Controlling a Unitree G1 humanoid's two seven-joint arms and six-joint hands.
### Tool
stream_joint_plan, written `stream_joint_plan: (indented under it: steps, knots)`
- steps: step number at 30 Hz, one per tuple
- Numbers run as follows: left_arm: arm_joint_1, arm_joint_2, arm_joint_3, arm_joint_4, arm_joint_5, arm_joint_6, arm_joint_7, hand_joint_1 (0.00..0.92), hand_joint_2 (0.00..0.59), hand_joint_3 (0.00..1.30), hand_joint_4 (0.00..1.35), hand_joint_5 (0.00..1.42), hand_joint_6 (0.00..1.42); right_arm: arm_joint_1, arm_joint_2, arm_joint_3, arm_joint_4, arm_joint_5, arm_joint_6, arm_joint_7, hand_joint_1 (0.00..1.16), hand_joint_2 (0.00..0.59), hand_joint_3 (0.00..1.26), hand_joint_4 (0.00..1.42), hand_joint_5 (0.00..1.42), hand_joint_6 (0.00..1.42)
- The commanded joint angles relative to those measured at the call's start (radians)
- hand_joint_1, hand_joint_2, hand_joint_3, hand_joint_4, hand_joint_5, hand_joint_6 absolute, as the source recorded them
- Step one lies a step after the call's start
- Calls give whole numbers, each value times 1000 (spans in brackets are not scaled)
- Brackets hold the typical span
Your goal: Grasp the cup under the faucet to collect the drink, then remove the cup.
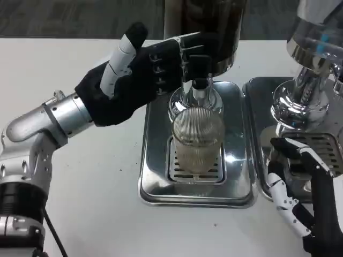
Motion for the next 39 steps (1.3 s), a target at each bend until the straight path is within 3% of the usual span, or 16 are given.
stream_joint_plan:
  steps: [1, 25, 39]
  knots:
    - [-1, -1, -32, 7, 54, -71, -8, 0, 74, 192, 121, 169, 68, 8, -1, -3, -5, 9, -14, -1, 356, 437, 397, 361, 340, 443]
    - [56, 43, -80, 38, 160, -369, 40, 0, 76, 188, 115, 153, 55, 8, -10, -9, -23, 23, -9, 29, 345, 429, 405, 361, 340, 445]
    - [68, 50, -104, 33, 176, -476, 61, 0, 84, 199, 124, 162, 56, 11, -9, -15, -27, 26, -10, 37, 343, 429, 406, 361, 340, 433]
